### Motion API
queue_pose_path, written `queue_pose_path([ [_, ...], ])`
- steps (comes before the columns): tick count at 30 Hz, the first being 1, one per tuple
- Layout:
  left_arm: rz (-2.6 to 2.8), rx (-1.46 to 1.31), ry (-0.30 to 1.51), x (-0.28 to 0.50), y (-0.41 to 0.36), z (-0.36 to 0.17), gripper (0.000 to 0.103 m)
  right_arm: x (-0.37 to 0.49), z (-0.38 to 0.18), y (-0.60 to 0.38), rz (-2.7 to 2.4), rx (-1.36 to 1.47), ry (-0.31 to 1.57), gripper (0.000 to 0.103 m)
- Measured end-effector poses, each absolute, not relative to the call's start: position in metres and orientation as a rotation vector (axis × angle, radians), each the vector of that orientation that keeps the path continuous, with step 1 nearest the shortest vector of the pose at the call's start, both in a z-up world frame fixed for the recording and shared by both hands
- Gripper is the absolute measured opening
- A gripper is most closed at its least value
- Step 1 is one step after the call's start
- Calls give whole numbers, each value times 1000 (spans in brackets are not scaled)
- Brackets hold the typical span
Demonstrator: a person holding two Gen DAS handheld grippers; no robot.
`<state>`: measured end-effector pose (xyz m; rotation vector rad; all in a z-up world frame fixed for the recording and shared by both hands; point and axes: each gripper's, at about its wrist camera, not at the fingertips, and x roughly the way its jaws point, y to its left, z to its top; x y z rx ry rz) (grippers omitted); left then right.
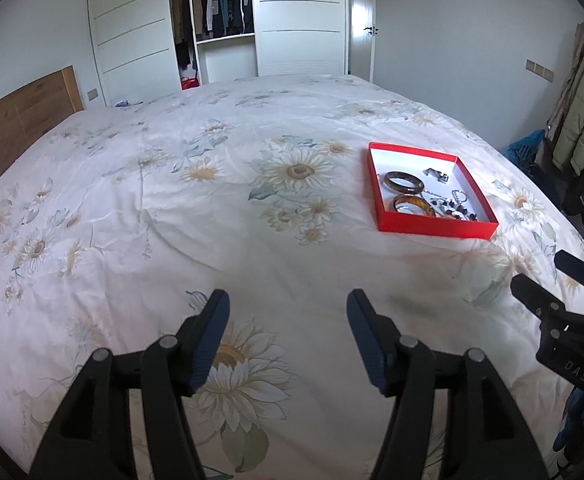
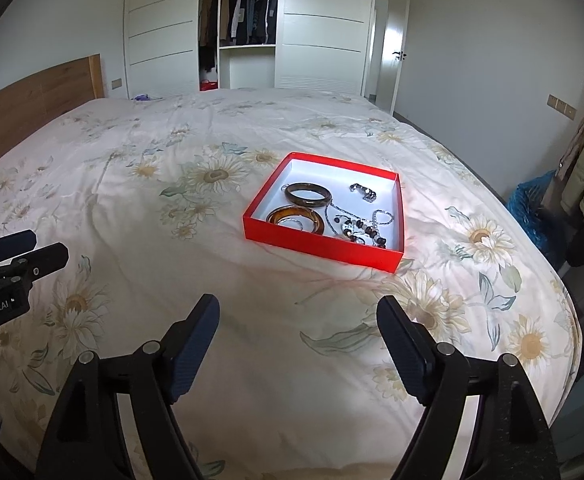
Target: Organize jewelry
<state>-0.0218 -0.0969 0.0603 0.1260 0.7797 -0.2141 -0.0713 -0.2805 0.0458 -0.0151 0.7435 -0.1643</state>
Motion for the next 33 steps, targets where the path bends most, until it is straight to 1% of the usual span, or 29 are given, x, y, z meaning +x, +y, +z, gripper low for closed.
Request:
queue_pose_path([
  [6,-214,145,774,-24,-102,60,62,-71,42,-284,-168,0,752,81],
  [33,-217,149,779,-26,-106,57,64,-69,43,-287,-170,10,759,83],
])
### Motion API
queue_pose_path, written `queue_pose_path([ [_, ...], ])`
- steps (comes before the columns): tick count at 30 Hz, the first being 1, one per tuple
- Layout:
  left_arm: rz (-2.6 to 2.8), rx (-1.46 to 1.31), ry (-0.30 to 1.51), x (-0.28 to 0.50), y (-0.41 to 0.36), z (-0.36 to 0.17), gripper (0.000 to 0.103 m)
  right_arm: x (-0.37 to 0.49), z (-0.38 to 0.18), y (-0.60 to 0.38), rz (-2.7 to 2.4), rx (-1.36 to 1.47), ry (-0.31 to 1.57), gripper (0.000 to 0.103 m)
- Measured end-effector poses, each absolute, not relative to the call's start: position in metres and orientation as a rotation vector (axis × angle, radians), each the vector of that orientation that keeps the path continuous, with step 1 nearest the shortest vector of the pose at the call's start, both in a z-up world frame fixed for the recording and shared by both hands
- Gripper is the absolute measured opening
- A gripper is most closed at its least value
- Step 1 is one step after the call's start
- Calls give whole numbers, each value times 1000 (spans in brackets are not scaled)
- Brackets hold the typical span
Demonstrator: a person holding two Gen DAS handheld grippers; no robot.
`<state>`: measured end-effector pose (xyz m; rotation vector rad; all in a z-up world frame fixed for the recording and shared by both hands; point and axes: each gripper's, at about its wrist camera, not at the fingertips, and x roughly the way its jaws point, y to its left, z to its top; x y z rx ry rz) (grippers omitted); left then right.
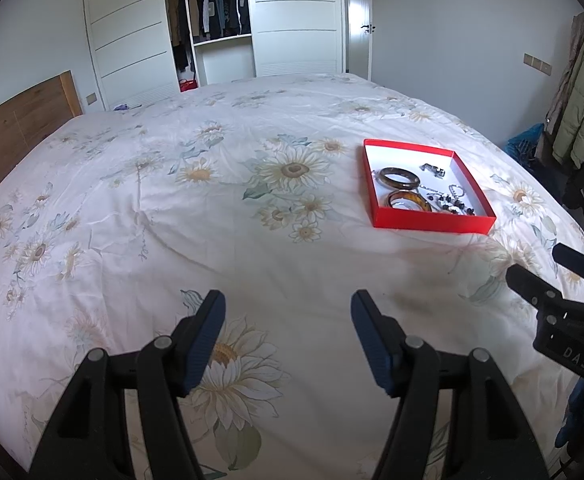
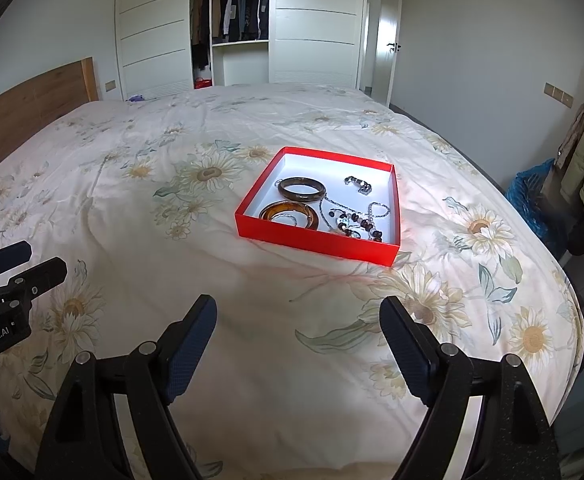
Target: Organize jewelry
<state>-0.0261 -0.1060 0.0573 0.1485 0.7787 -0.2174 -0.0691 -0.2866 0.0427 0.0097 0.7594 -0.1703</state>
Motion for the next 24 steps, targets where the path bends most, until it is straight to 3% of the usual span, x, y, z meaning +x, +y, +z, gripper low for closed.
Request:
queue_pose_path([
  [24,-187,128,792,-23,-99,58,64,-69,44,-285,-164,2,763,83],
])
